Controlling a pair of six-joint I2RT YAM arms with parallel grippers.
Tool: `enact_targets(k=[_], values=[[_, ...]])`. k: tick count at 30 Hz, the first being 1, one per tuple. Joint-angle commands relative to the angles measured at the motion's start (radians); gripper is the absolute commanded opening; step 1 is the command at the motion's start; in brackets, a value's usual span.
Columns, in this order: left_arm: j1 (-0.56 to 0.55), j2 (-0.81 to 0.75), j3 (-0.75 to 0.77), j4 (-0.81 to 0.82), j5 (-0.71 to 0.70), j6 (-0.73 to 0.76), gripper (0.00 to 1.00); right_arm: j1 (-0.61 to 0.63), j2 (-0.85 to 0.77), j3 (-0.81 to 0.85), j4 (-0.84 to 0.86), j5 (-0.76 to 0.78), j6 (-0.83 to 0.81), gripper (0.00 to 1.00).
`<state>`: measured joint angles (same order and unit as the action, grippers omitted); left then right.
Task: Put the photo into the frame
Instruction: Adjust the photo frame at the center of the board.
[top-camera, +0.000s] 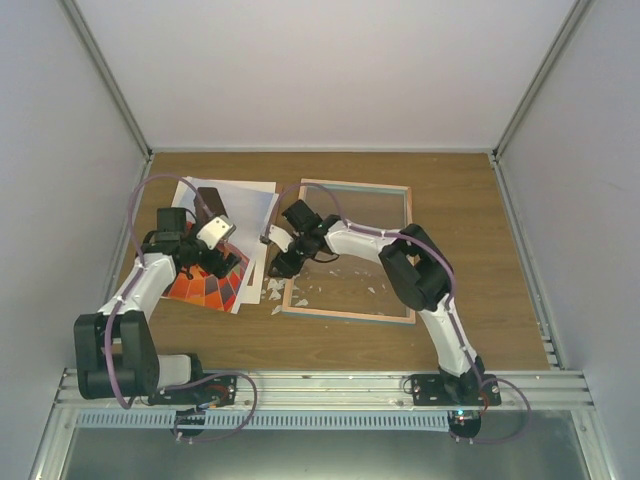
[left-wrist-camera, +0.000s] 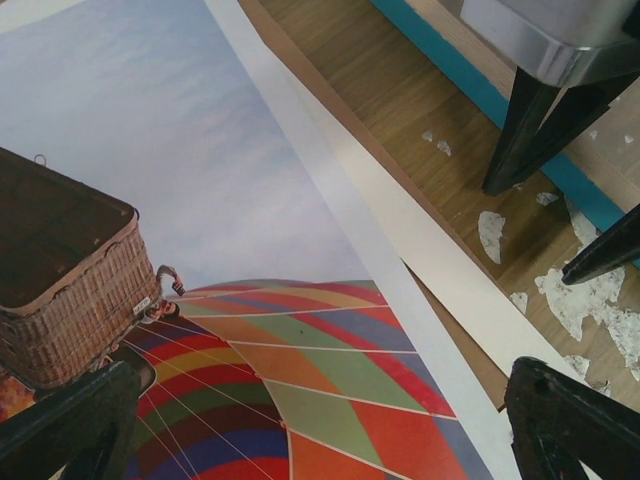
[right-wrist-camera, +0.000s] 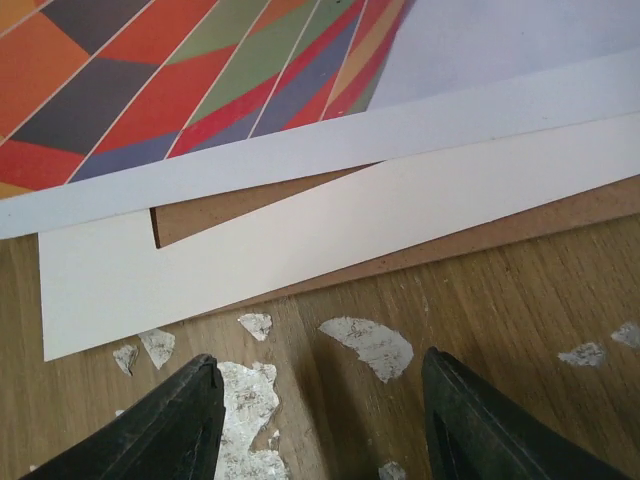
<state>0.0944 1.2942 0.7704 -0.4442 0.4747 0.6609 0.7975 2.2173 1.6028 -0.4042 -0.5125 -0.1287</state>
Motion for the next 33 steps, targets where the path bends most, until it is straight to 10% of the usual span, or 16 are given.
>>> enact_targets(k=[1,19,33], values=[[0.004,0.018,0.002,0.035,0.026,-0.007,0.99,-0.002,-0.01,-0.013,-0.044,0.036,-0.034,0.55],[-0.187,0.063,0.04,0.067,0.018,-0.111,0.99,-0.16,-0.32,-0.204,-0.048,-0.082,-0.031,0.53],[-0.277,0.106,0.04,0.135,-0.028,-0.159,0.99,-0.64,-0.404,-0.295,-0.03,0.306,-0.129,0.42]])
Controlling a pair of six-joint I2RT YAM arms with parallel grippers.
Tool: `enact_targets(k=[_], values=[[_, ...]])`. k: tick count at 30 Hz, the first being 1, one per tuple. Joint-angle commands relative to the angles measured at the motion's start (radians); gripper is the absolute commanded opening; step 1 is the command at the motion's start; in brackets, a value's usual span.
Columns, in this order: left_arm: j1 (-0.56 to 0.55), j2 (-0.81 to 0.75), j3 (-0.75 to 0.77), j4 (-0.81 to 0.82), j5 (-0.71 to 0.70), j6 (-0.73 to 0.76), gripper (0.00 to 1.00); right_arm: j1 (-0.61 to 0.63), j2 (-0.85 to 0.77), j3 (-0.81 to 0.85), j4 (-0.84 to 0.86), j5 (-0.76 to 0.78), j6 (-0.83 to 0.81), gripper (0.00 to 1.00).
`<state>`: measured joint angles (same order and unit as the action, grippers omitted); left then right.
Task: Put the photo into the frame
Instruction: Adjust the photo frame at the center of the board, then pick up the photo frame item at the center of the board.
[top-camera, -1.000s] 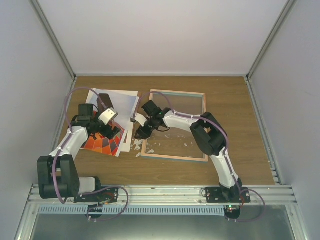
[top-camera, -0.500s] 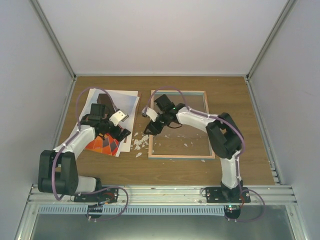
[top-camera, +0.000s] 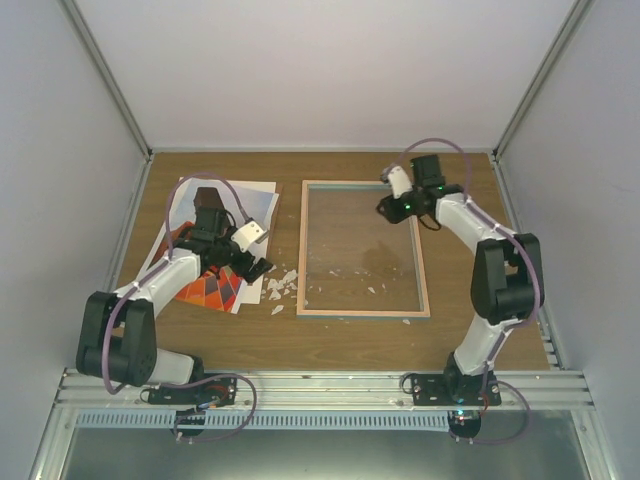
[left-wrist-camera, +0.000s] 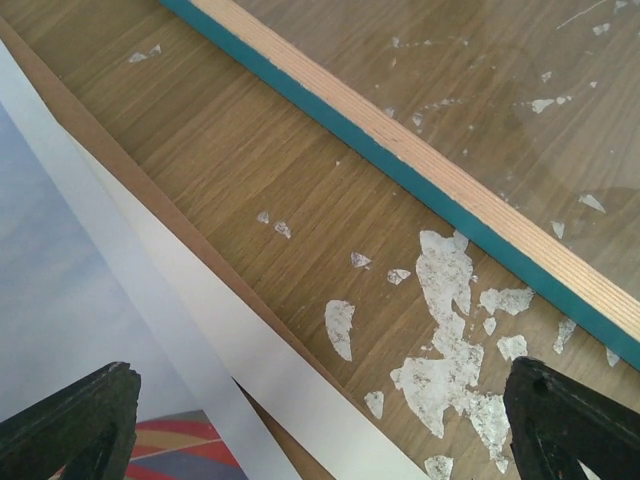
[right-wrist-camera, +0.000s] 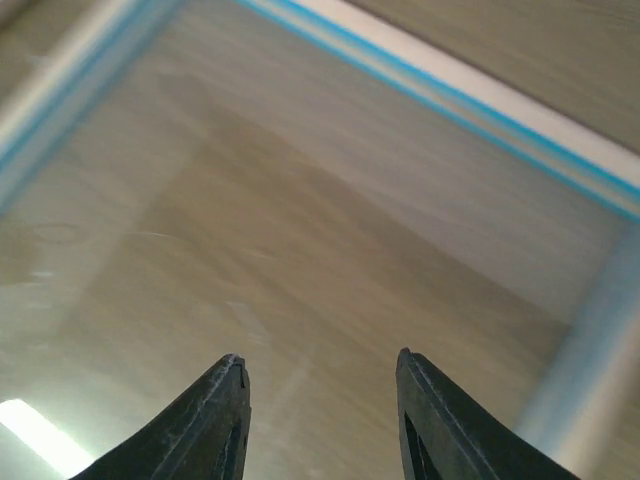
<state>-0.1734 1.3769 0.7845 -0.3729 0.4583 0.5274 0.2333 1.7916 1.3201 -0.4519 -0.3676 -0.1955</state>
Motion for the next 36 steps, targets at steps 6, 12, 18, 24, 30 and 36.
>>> enact_targets(k=[6,12,18,24,30,36], values=[[-0.012,0.038,0.036,0.074,-0.011,-0.035,0.99,-0.164,0.15,0.063,0.005,0.176,-0.085,0.33],[-0.013,0.047,0.028,0.08,-0.037,-0.021,0.99,-0.163,0.218,0.047,0.04,0.219,-0.122,0.28],[-0.013,0.047,0.022,0.083,-0.065,-0.004,0.99,-0.154,0.239,-0.001,0.074,0.272,-0.166,0.26],[-0.012,0.049,0.031,0.08,-0.1,0.009,0.99,-0.105,0.235,-0.031,0.099,0.345,-0.206,0.25],[-0.013,0.039,0.011,0.069,-0.139,0.036,0.99,-0.1,0.205,0.011,0.049,0.33,-0.193,0.27],[0.004,0.017,-0.009,0.017,-0.129,0.114,0.99,-0.066,0.086,0.087,-0.018,0.142,-0.116,0.38]])
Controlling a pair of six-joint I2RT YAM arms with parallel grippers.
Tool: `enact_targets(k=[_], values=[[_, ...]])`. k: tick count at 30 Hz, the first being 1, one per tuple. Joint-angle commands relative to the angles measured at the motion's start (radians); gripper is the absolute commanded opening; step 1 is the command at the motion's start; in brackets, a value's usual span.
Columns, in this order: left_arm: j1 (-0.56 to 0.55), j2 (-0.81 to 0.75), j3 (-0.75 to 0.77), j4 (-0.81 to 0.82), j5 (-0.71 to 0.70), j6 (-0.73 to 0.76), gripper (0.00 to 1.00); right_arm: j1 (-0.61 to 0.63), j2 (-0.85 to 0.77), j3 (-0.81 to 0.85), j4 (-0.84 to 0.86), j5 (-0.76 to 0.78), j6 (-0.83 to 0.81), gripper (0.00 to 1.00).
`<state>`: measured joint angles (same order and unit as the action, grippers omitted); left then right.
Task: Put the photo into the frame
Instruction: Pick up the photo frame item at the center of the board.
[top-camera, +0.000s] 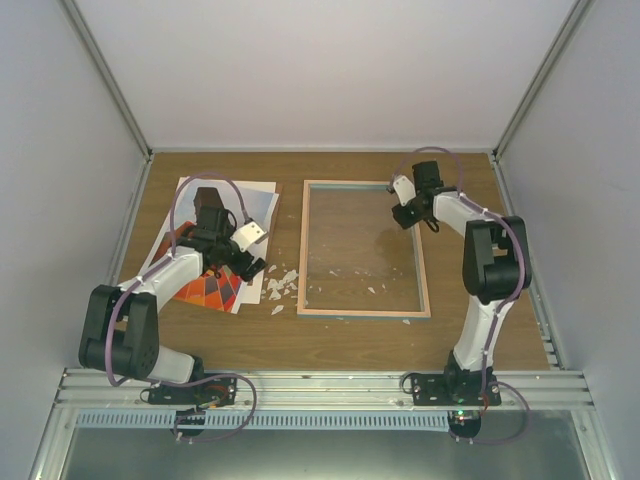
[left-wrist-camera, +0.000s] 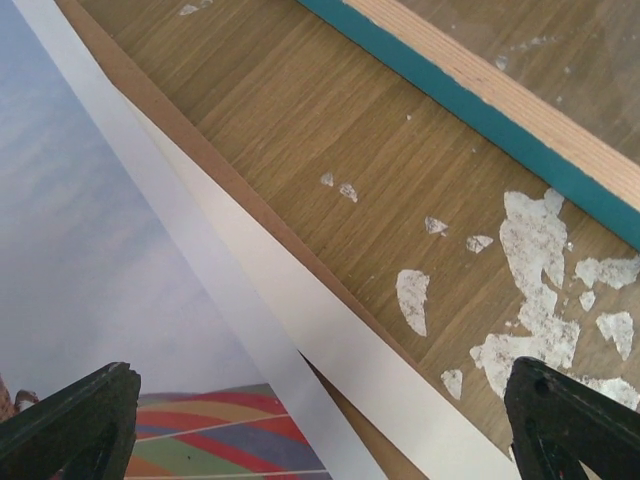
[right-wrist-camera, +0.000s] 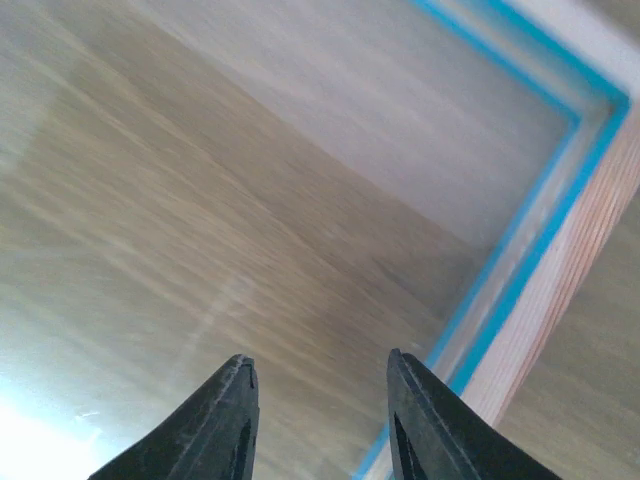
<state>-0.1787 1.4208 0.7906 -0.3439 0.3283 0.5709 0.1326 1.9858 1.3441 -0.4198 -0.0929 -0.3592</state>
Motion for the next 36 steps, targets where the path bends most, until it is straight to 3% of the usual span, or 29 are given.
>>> enact_targets(k=[1,6,15,21,25,36], values=[[0.014,-0.03,-0.018,-0.019,0.0,0.088,0.99,0.052,-0.132,0.065,-0.046,-0.183,0.066,0.42],[0.069,-0.036,-0.023,-0.048,-0.033,0.136,0.99,0.134,-0.188,0.106,-0.032,-0.467,0.237,0.64],[0.173,-0.051,-0.045,-0.036,-0.121,0.121,0.99,0.365,-0.072,0.133,0.131,-0.819,0.645,0.72],[0.15,-0.056,-0.068,-0.044,-0.092,0.093,0.99,0.486,0.036,0.174,0.159,-0.716,0.997,0.72],[0.125,-0.053,-0.101,0.006,-0.11,0.039,0.99,0.521,0.04,0.104,0.267,-0.711,1.175,0.74],[0.076,-0.016,-0.128,0.122,-0.162,-0.1,0.99,0.552,0.18,0.124,0.389,-0.717,1.396,0.8]])
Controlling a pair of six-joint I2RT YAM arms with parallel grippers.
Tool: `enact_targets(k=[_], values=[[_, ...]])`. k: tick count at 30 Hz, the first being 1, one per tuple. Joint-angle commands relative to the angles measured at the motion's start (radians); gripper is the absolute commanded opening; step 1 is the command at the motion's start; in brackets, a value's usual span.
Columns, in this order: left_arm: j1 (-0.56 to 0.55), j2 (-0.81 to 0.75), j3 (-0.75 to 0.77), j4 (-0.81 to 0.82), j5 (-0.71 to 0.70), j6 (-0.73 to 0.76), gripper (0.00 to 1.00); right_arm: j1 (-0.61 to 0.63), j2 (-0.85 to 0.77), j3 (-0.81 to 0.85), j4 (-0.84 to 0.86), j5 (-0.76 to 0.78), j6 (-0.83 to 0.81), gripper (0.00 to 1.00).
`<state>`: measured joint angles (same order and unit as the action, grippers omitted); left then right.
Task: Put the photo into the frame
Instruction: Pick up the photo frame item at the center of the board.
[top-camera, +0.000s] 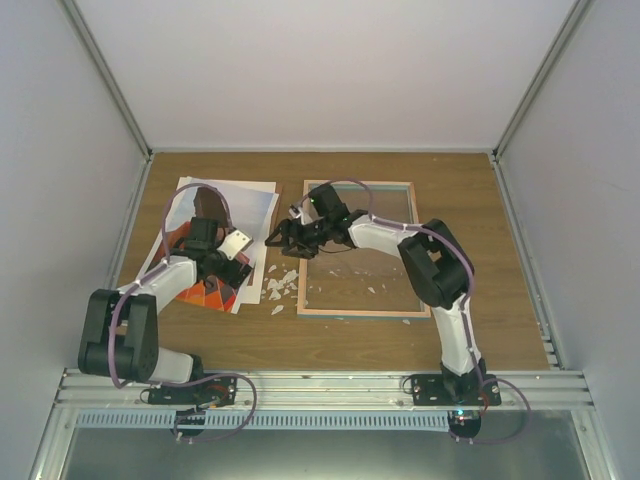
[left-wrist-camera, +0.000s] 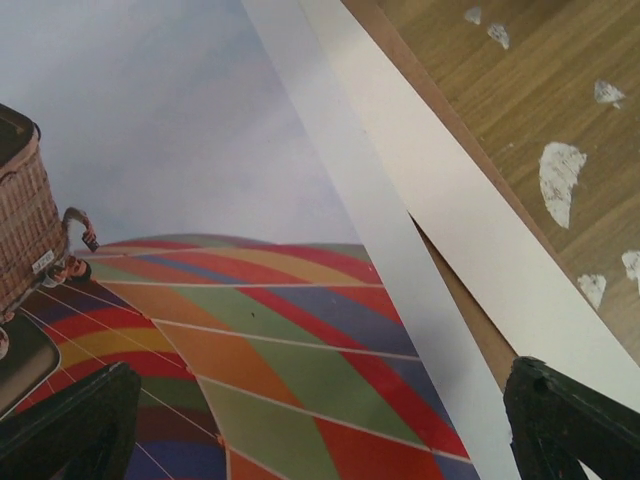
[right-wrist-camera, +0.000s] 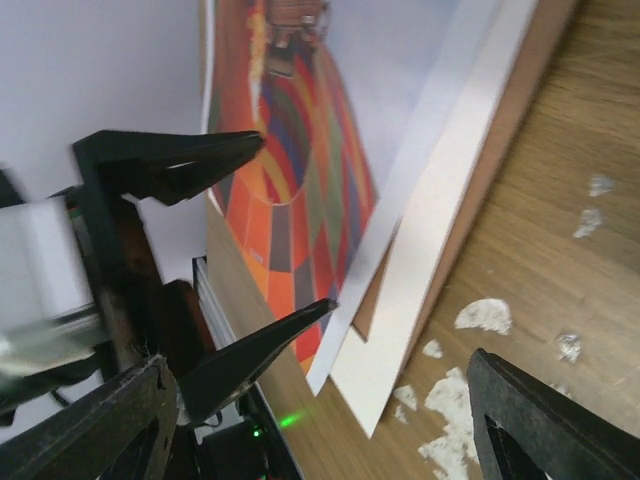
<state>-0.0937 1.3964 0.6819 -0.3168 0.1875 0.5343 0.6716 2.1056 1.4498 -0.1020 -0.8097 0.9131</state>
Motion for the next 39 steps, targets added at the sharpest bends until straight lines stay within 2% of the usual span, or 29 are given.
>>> enact_targets(k=[1,5,8,14,19,30,39], values=[[-0.009,0.003,-0.026,0.105,-0.017,-0.072,0.99,0.013,0.072,0.029,0.081,0.0,0.14,0.8],[-0.009,-0.041,-0.079,0.18,-0.02,-0.086,0.99,0.013,0.109,0.068,0.096,0.026,0.197,0.82],[-0.009,-0.074,-0.122,0.236,-0.017,-0.073,0.99,0.012,0.14,0.089,0.088,0.062,0.239,0.78],[-0.009,-0.062,-0.169,0.314,-0.021,-0.014,0.99,0.011,0.214,0.157,0.029,0.136,0.25,0.57],[-0.028,-0.048,-0.167,0.355,-0.026,-0.008,0.99,0.01,0.251,0.18,0.012,0.168,0.251,0.47],[-0.07,0.027,-0.159,0.391,-0.135,0.004,0.99,0.016,0.266,0.135,0.044,0.119,0.3,0.47],[-0.117,0.06,-0.147,0.368,-0.1,0.049,0.99,0.036,0.29,0.124,0.096,0.086,0.344,0.42]])
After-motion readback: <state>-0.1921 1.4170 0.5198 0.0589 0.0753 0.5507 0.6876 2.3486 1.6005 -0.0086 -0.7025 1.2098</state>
